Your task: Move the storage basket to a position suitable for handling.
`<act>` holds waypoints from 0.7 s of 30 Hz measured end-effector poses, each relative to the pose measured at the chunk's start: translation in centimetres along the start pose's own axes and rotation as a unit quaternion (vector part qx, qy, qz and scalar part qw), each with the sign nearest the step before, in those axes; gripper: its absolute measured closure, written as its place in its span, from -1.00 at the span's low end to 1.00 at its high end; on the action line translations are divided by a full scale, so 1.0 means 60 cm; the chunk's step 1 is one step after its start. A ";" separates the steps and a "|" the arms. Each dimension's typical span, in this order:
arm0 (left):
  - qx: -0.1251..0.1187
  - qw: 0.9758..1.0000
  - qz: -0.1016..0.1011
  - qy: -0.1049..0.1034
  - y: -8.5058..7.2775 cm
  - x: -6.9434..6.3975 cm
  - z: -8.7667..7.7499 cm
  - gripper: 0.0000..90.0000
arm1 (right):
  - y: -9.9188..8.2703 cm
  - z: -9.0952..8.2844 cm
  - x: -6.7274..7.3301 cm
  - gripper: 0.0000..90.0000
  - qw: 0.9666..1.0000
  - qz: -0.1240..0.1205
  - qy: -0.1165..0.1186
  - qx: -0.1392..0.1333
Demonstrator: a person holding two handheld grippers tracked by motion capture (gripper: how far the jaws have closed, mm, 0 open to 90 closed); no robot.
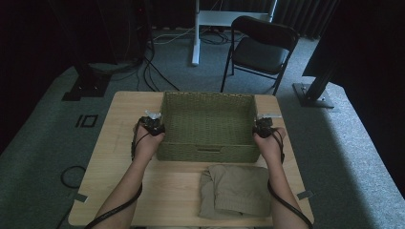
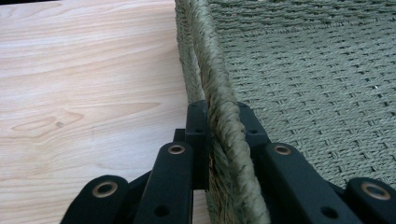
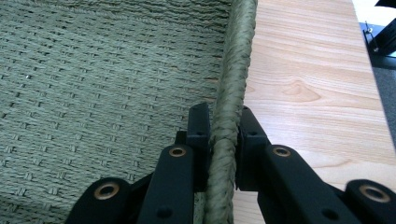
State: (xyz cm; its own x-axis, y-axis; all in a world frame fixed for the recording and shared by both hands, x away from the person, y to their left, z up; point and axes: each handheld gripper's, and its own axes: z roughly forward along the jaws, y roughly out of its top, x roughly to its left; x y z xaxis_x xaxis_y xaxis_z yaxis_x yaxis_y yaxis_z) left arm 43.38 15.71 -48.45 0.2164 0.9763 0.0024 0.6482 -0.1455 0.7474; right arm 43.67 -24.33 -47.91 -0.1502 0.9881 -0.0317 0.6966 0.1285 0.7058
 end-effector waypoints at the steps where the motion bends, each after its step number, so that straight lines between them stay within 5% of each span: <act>1: -0.001 1.000 -0.003 -0.002 0.001 -0.002 0.002 0.78 | 0.000 0.000 -0.005 0.77 1.000 -0.001 0.001 0.000; 21: 0.001 1.000 0.000 -0.004 0.016 -0.063 0.018 0.78 | 0.002 0.001 -0.073 0.77 1.000 0.003 0.000 0.012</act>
State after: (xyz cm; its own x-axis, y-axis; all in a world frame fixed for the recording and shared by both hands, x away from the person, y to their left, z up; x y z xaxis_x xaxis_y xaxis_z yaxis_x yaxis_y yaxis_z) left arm 43.97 11.71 -48.48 0.2216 0.9751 -0.0029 0.6494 -0.1453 0.7464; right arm 44.44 -28.62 -47.75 -0.1469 0.9888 -0.0277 0.7138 0.1253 0.6890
